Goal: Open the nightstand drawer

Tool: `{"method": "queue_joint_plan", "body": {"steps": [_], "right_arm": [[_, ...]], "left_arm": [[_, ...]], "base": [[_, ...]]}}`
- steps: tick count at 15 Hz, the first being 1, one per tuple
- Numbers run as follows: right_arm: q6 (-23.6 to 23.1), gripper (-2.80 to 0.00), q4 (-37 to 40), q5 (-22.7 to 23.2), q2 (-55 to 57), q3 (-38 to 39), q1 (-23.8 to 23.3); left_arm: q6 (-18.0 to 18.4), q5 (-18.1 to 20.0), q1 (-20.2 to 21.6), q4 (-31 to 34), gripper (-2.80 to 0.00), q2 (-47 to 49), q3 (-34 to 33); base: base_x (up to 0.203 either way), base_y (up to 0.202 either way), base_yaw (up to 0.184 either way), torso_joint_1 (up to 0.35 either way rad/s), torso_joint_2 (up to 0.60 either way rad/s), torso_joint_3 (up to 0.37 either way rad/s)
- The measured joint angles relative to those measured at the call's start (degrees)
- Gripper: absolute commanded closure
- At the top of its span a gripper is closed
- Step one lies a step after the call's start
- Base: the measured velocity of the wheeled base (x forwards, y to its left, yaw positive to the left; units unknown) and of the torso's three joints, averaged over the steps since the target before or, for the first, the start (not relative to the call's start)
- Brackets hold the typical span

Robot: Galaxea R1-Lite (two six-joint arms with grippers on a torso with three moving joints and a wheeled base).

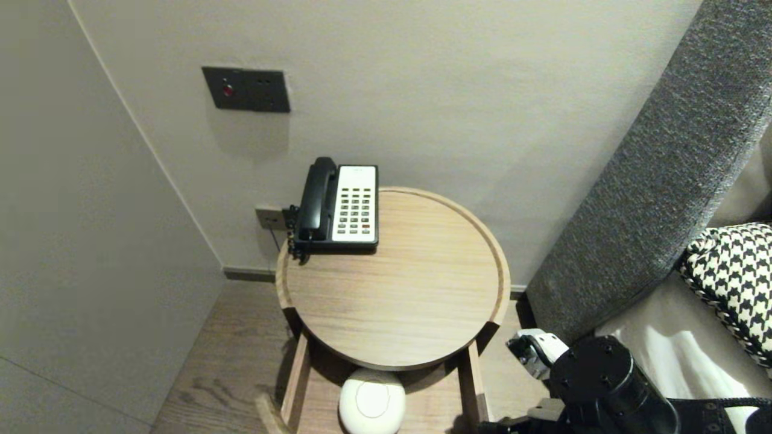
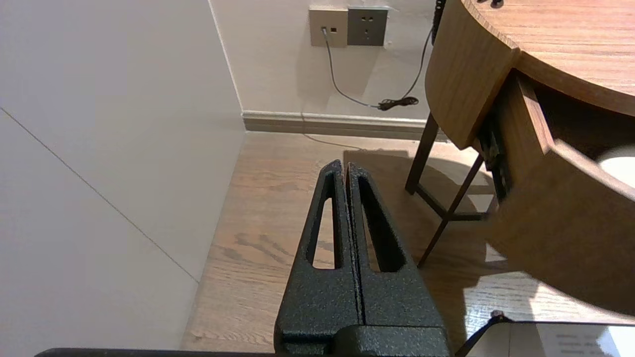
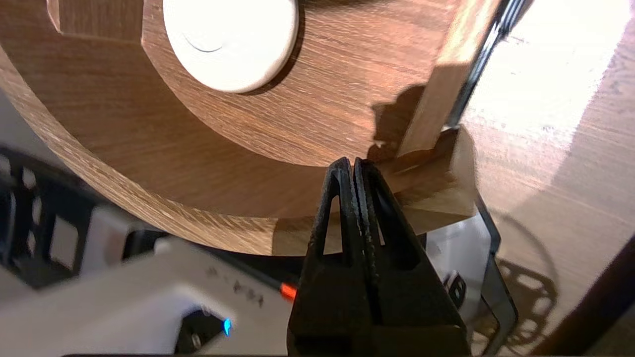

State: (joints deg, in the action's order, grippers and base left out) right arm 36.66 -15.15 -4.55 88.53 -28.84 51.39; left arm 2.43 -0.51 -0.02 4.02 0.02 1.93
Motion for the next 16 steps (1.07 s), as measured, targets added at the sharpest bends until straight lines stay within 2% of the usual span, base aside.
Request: {"method": "queue_joint_plan", "body": {"steps": [9,16], "right_arm": [[0.88,0.0,-0.19,0.23,-5.49,7.73,6.84],[1.27,0.0,0.31,-0.14,-6.61,6.72,6.24]], "left_arm": [[-0.03,0.0,0.0,0.0,0.0,0.0,0.0],[-0.01,0.0,0.01,0.0,0.0,0.0,0.0]], "base": [[0.0,0.0,0.0,0.0,0.0,0.0],[0.0,0.0,0.0,0.0,0.0,0.0]]}}
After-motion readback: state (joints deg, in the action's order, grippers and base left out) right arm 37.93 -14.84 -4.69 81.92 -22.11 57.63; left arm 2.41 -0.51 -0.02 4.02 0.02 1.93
